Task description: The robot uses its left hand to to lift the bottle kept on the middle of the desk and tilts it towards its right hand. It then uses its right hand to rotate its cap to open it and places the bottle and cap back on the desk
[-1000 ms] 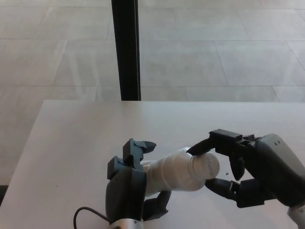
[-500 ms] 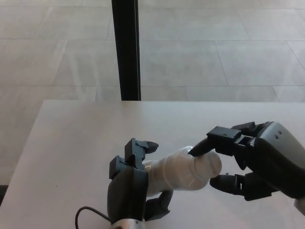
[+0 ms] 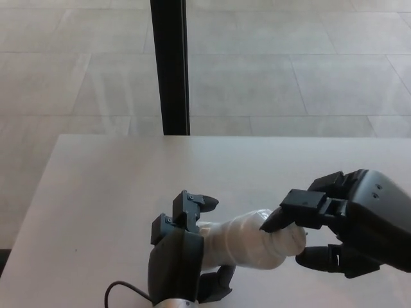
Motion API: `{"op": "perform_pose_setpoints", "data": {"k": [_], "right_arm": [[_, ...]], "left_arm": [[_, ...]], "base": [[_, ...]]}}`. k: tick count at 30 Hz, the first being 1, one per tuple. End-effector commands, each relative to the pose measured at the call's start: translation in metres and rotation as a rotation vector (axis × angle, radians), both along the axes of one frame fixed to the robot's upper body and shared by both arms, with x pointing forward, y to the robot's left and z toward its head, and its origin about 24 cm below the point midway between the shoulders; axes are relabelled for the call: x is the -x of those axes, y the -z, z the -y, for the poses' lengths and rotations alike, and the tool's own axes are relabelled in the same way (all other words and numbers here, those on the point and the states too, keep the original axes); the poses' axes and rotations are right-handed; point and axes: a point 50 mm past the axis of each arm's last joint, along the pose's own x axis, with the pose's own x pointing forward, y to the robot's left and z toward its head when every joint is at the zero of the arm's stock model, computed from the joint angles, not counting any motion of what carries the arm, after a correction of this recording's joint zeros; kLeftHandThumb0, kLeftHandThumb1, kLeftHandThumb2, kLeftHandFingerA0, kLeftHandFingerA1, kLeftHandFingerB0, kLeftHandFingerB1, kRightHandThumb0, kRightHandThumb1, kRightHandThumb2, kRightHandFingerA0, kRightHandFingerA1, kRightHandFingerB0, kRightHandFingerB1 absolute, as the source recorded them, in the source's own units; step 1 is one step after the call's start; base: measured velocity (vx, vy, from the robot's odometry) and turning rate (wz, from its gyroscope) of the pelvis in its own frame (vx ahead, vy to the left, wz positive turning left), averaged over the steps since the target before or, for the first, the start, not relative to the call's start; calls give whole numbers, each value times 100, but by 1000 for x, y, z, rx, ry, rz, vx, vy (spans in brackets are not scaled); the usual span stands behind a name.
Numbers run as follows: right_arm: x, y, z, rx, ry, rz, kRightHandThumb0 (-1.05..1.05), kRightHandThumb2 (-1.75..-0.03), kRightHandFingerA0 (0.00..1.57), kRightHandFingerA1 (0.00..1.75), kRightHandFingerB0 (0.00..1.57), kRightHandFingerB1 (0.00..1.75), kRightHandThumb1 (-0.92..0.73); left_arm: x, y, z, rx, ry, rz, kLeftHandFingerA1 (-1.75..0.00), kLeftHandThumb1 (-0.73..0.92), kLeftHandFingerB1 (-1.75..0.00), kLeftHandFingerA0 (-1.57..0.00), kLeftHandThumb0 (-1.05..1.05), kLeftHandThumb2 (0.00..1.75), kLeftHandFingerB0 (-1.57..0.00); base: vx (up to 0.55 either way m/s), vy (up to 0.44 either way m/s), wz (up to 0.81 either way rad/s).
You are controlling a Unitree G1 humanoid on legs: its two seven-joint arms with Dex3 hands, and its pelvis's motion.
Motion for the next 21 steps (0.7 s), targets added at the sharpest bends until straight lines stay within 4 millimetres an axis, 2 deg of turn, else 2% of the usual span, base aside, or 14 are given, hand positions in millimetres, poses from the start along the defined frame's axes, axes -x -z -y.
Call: {"op": "perform_pose_setpoints", "data": {"k": [1,3,5,6,9,11,12,13,14,16,17,18,20,21], "right_arm": [[11,-9,6,133,-188,147,-36,-81,97,165,86,98,-65],[10,-14,6,115,-197,179,-40,-81,109,161,90,99,-56],[9,-17,6,115,-202,200,-41,-79,107,161,90,97,-55],[9,-20,6,110,-197,227,-37,-74,97,168,85,92,-61],[8,-30,4,85,-197,323,-32,-76,97,160,84,94,-58],[7,-41,1,65,-203,397,-31,-78,98,163,83,103,-58],[7,-43,1,60,-205,413,-29,-80,93,165,76,107,-58],[6,-47,0,53,-207,426,-29,-81,93,164,74,106,-60],[6,-50,-1,41,-212,437,-31,-82,99,164,78,107,-56],[5,-52,-1,31,-216,449,-31,-82,99,164,78,107,-56],[4,-61,0,-15,-210,502,-28,-90,94,164,74,113,-58],[3,-64,1,-29,-199,512,-32,-106,120,131,80,101,-52],[2,-66,2,-45,-186,513,-33,-104,121,132,81,103,-53],[2,-69,5,-66,-172,505,-28,-86,98,165,77,113,-57]], "left_arm": [[1,7,-11,-25,-46,-15,-168,67,-142,-111,15,112,-86],[1,7,-11,-36,-36,-4,-169,66,-142,-111,15,115,-86],[1,7,-11,-36,-36,-4,-169,66,-142,-111,15,114,-86],[1,8,-11,-35,-35,-4,-175,67,-158,-89,16,114,-73],[3,9,-10,-20,-37,-21,-175,65,-164,-90,14,117,-72],[3,8,-9,-17,-38,-26,-175,67,-162,-91,16,118,-74],[2,8,-10,-19,-36,-24,-175,67,-160,-90,17,118,-74],[2,8,-10,-24,-37,-24,-169,64,-143,-111,16,118,-88],[2,9,-10,-30,-41,-27,-169,65,-143,-111,15,117,-87],[2,9,-10,-30,-43,-32,-169,65,-143,-111,15,117,-87],[2,8,-10,-32,-42,-30,-168,67,-142,-111,16,114,-87],[2,8,-10,-34,-46,-26,-167,67,-141,-112,16,112,-88],[2,9,-10,-36,-46,-25,-167,68,-141,-111,17,112,-88],[2,9,-10,-40,-47,-26,-168,68,-141,-111,17,112,-87]], "base": [[0,0,0],[0,0,0],[0,0,0],[0,0,0],[0,0,0],[0,0,0],[0,0,0],[0,0,0],[0,0,0],[0,0,0],[0,0,0],[0,0,0],[0,0,0],[0,0,0]]}}
